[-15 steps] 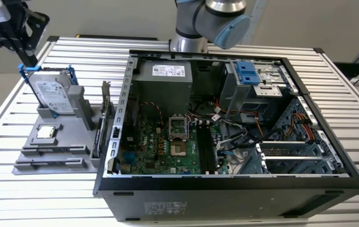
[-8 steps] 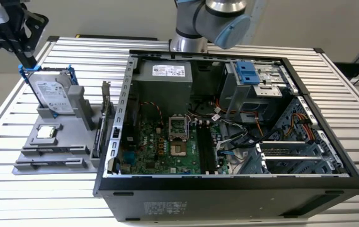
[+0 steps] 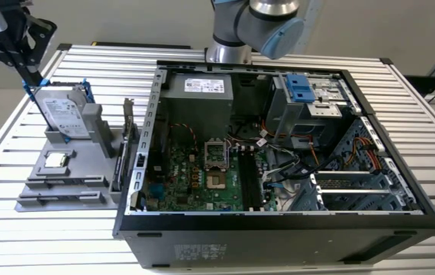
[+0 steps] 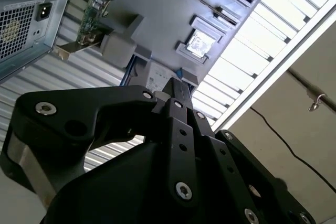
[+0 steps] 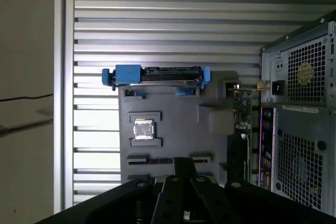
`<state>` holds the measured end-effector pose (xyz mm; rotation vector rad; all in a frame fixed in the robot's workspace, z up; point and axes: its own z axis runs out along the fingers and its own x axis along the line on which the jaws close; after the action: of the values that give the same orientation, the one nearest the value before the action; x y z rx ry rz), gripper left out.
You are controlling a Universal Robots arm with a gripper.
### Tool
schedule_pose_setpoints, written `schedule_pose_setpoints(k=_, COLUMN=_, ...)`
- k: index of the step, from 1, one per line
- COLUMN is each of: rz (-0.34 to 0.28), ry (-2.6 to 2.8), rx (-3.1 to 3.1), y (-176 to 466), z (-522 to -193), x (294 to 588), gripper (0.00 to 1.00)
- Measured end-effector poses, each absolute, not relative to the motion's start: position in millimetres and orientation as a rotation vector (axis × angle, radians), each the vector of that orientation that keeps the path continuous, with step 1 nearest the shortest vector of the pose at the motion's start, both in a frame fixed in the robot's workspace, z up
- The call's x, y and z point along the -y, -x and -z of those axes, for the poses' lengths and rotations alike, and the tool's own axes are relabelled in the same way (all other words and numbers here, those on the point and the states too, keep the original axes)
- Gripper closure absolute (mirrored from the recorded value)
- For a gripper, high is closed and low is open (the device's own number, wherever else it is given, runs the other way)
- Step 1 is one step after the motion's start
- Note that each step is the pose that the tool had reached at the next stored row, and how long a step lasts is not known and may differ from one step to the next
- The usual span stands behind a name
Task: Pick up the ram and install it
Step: 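Reach for the ram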
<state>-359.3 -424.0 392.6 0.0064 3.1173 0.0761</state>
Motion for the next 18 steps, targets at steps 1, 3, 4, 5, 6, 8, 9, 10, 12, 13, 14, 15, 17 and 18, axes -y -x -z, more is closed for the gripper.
schedule_pose_setpoints(k=1, rz=-0.076, ry=-0.006, rx=-3.117, y=359.3, z=-392.6, x=425.2, gripper=1.00)
schedule_pose_setpoints(k=3, rz=-0.076, ry=-0.006, rx=-3.117, y=359.3, z=-392.7, x=427.4, gripper=1.00)
schedule_pose_setpoints(k=4, rz=-0.076, ry=-0.005, rx=-3.117, y=359.3, z=-392.6, x=428.5, gripper=1.00)
schedule_pose_setpoints(k=5, rz=-0.076, ry=-0.005, rx=-3.117, y=359.3, z=-392.6, x=429.6, gripper=1.00)
schedule_pose_setpoints(k=6, rz=-0.076, ry=-0.005, rx=-3.117, y=359.3, z=-392.6, x=430.7, gripper=1.00)
schedule_pose_setpoints(k=8, rz=-0.076, ry=-0.004, rx=-3.117, y=359.3, z=-392.6, x=433.0, gripper=1.00)
schedule_pose_setpoints(k=9, rz=-0.076, ry=-0.004, rx=-3.117, y=359.3, z=-392.6, x=434.1, gripper=1.00)
schedule_pose_setpoints(k=10, rz=-0.076, ry=-0.004, rx=-3.117, y=359.3, z=-392.6, x=435.3, gripper=1.00)
schedule_pose_setpoints(k=12, rz=-0.076, ry=-0.003, rx=-3.117, y=359.3, z=-392.6, x=437.5, gripper=1.00)
schedule_pose_setpoints(k=13, rz=-0.076, ry=-0.003, rx=-3.117, y=359.3, z=-392.6, x=438.6, gripper=1.00)
schedule_pose_setpoints(k=14, rz=-0.076, ry=-0.003, rx=-3.117, y=359.3, z=-392.6, x=439.8, gripper=1.00)
schedule_pose_setpoints(k=15, rz=-0.076, ry=-0.003, rx=-3.117, y=359.3, z=-392.6, x=440.9, gripper=1.00)
schedule_pose_setpoints(k=17, rz=-0.076, ry=-0.002, rx=-3.117, y=359.3, z=-392.6, x=443.2, gripper=1.00)
schedule_pose_setpoints(k=18, rz=-0.076, ry=-0.002, rx=-3.117, y=359.3, z=-392.7, x=444.3, gripper=1.00)
